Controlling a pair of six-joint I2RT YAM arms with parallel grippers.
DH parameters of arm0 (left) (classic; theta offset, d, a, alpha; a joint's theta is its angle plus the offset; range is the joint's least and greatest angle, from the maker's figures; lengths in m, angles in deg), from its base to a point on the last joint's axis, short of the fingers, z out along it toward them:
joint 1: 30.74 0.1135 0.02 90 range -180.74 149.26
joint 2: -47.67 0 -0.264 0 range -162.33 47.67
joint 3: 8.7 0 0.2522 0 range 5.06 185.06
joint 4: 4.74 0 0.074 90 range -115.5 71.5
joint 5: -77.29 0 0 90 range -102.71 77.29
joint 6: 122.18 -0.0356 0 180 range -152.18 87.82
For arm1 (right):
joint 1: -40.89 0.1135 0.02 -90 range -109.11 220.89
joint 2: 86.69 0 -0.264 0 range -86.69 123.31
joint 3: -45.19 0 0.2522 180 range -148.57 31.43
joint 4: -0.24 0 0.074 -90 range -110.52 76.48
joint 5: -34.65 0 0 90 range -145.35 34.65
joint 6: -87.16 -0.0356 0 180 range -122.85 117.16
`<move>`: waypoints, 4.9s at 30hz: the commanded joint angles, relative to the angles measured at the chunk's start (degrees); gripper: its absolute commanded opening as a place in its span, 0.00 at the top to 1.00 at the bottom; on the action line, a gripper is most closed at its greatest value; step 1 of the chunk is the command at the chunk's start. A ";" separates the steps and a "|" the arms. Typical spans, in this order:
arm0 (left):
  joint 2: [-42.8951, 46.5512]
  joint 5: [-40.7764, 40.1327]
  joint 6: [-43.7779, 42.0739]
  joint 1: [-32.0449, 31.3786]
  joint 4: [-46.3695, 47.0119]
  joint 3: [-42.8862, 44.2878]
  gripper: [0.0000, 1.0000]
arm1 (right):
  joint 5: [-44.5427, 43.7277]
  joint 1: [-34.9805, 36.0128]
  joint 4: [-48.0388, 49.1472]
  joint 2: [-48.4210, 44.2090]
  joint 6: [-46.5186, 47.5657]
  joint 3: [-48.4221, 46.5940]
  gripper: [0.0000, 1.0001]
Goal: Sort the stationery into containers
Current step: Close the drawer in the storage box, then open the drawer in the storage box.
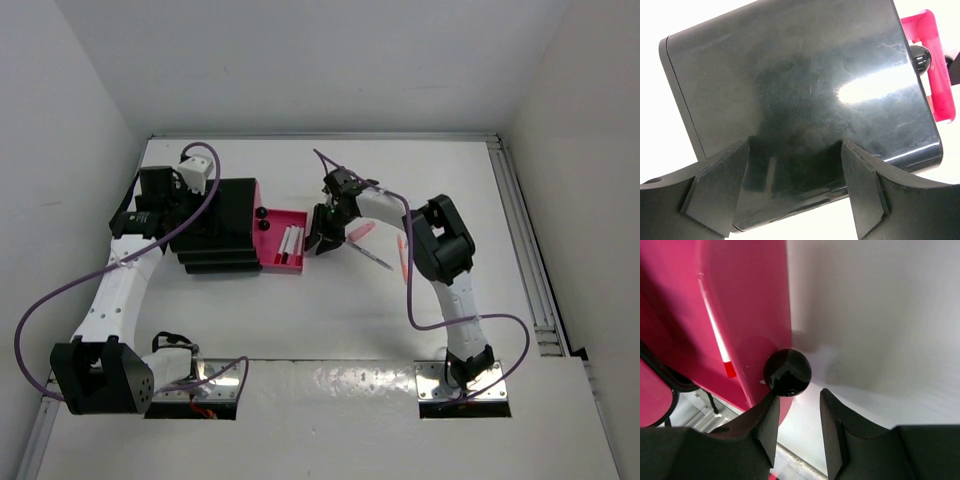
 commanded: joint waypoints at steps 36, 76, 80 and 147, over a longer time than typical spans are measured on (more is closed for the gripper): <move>-0.54 -0.37 -2.45 0.37 -2.40 0.18 0.19 | 5.72 7.76 13.67 11.52 -15.01 -17.01 0.61; -2.56 2.18 -1.31 0.55 -2.58 0.62 0.20 | 24.09 0.99 47.42 4.05 -23.36 -0.76 0.58; -3.00 2.18 -0.87 0.64 -2.06 0.53 0.20 | 23.74 1.08 47.25 4.40 -23.62 -1.63 0.51; -5.20 2.79 -0.17 0.55 -1.88 1.76 0.20 | 24.80 -6.22 45.49 -3.24 -19.84 14.45 0.40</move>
